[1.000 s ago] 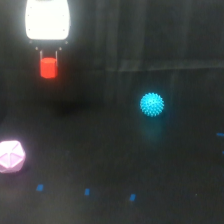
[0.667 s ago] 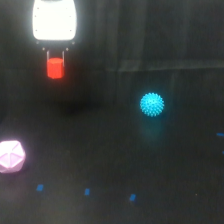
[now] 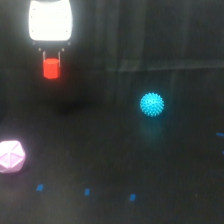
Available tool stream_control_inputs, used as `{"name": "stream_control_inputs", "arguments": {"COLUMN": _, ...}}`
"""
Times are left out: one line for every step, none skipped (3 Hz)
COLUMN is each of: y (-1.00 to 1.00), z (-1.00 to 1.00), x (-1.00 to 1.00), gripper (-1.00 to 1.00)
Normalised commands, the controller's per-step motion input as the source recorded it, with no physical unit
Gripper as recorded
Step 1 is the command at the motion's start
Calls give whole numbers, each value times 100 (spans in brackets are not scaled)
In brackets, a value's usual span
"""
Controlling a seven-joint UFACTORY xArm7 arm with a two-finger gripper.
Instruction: Pick up the red object from the table
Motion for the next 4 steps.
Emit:
{"name": "stream_control_inputs", "arguments": {"y": -4, "z": 13, "x": -8, "gripper": -97}}
{"name": "stream_control_inputs", "arguments": {"y": 0, "z": 11, "x": 2, "gripper": -97}}
{"name": "stream_control_inputs", "arguments": {"y": 4, "z": 0, "x": -4, "gripper": -97}}
{"name": "stream_control_inputs", "arguments": {"y": 18, "z": 71, "x": -65, "gripper": -100}}
